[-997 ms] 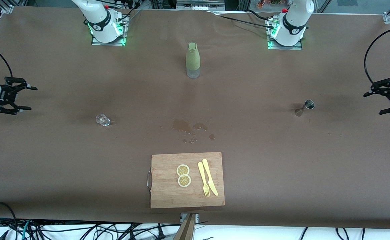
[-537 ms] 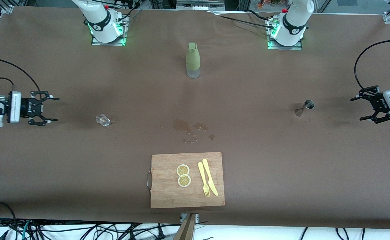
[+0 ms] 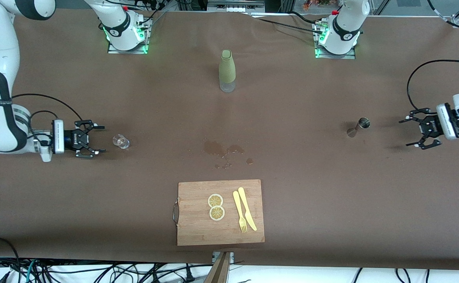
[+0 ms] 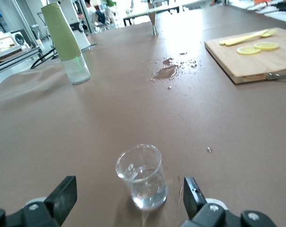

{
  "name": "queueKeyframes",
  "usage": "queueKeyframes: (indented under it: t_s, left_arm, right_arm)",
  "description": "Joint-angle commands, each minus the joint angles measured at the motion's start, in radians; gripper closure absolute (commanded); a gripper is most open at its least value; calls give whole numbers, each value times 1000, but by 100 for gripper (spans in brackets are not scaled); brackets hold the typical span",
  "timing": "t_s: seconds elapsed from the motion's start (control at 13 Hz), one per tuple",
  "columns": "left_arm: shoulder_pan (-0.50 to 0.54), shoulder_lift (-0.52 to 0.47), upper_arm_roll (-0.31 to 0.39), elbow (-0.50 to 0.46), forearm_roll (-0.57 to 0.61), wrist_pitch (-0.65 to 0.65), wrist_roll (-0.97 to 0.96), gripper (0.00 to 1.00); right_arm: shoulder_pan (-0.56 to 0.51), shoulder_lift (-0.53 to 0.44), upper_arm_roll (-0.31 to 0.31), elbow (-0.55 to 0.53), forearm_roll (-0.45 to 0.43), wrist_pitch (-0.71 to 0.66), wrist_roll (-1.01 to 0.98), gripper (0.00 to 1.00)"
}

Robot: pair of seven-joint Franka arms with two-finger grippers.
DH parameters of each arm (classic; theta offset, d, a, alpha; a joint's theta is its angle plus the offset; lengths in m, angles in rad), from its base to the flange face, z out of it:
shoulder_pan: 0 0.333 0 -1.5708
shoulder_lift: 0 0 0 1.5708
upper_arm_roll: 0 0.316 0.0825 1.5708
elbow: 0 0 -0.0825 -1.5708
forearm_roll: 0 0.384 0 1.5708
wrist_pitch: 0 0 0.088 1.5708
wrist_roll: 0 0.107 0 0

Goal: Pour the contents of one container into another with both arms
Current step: 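Reach the right gripper to the glass cup while the left gripper reaches the jigger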

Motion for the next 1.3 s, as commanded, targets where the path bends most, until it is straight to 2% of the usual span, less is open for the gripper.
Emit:
queueKeyframes:
  t_s: [0.0, 0.23, 0.38, 0.61, 1.07, 1.23]
  left_arm:
    - [0, 50, 0, -43, -66, -27, 213, 0]
    - [-8, 111, -5, -43, -103, -111, 264, 0]
    - [-20, 159, -12, -43, -144, -168, 307, 0]
    - [-25, 194, -20, -43, -186, -185, 402, 0]
    - [-26, 228, -37, -39, -290, -223, 581, 0]
    - [-32, 239, -52, -37, -310, -223, 626, 0]
  right_arm:
    - [-16, 41, 6, 30, 27, -24, -64, 0]
    - [-16, 74, 16, 30, 42, -24, -101, 0]
    - [-16, 85, 37, 30, 90, -18, -121, 0]
    - [-14, 122, 39, 30, 161, -18, -147, 0]
    - [1, 149, 59, 30, 174, -21, -149, 1]
    - [1, 154, 69, 30, 176, -19, -149, 6]
